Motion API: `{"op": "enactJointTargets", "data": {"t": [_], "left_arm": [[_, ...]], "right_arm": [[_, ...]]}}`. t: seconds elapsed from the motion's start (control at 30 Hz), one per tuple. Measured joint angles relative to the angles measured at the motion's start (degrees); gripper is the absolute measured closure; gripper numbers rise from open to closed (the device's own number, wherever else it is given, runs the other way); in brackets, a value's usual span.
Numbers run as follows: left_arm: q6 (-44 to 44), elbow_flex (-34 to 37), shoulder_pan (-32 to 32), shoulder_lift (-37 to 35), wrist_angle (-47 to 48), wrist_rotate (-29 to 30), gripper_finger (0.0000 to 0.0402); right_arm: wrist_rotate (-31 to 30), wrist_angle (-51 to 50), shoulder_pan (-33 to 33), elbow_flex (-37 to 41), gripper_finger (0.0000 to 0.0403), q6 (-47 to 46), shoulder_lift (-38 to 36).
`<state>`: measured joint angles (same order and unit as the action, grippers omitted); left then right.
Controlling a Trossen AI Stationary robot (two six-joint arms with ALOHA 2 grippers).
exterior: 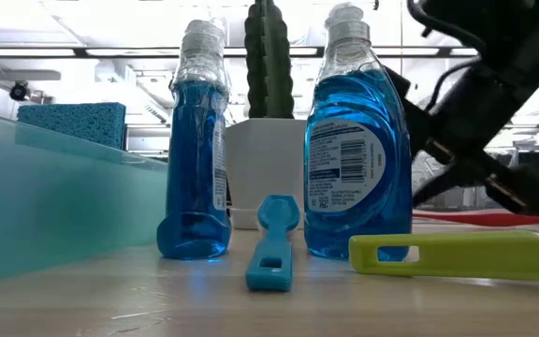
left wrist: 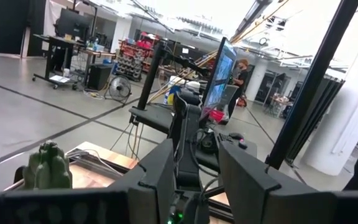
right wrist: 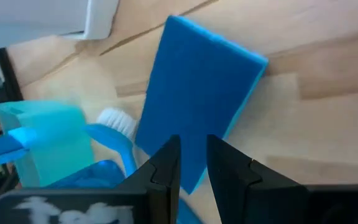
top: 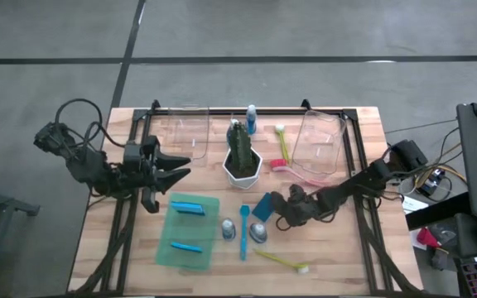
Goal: Pick & Place Kitchen Sink Supplies
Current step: Put the blue sponge wipe into the green bin
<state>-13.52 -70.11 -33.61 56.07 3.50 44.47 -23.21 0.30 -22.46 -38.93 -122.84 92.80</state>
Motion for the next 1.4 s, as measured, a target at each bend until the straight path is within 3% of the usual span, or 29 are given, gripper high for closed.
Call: {"op": "enactJointTargets", "data": {"t": [0.3,0.67,1.4], "left_arm": [[1.9,0.0,0.0,-1.0,0.0,0.0,0.0280],[4.3,0.0,0.0,-1.2,0.0,0.0,0.0280],[4.6,0.0,0.0,-1.5,1.1,0.0,0.0280]], "right_arm": [[2.7,-2.7,-0.9,-1.1,0.0328,0.5,-0.2],[0.8,-4.6,-0.5,-1.1,0.0331,-6.1,2.4],[-0.5,-2.0,1.8,-1.1,0.0325,-4.6,3.3]]}}
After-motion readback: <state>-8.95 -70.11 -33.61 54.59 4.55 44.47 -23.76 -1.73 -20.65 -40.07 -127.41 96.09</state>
